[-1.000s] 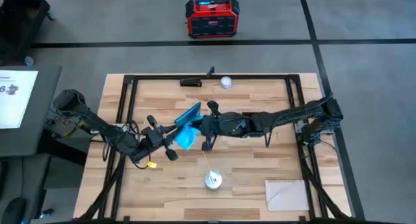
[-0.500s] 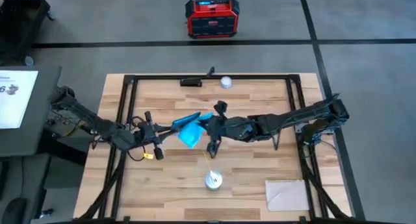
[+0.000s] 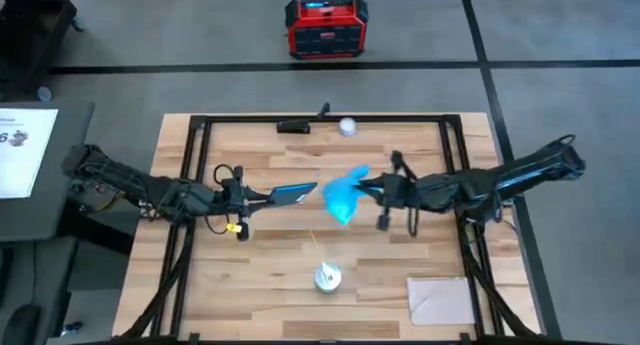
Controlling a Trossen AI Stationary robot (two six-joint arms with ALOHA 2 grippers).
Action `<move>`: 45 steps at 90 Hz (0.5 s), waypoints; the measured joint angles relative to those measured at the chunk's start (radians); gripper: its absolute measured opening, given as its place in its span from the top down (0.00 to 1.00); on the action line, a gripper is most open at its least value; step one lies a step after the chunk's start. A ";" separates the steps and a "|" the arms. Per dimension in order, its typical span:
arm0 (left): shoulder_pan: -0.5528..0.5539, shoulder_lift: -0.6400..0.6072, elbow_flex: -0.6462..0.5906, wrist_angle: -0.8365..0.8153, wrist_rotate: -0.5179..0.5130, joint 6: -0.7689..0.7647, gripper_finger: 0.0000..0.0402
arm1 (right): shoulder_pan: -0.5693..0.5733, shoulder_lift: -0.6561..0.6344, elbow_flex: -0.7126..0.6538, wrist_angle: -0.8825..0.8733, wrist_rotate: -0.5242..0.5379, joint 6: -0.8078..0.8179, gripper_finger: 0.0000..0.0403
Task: Apply microfiber cloth
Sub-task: Wipe the back of the black tablet using the blue microfiber cloth
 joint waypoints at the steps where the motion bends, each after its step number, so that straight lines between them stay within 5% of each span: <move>1: 0.005 0.000 0.000 -0.002 0.006 0.001 0.99 | 0.001 -0.008 -0.005 -0.008 0.000 0.006 1.00; 21: 0.089 0.012 0.000 -0.003 0.115 0.041 0.99 | 0.023 -0.174 -0.128 -0.126 -0.033 0.092 1.00; 45: 0.135 0.014 -0.025 0.048 0.182 0.097 0.99 | 0.031 -0.358 -0.347 0.004 -0.196 0.107 1.00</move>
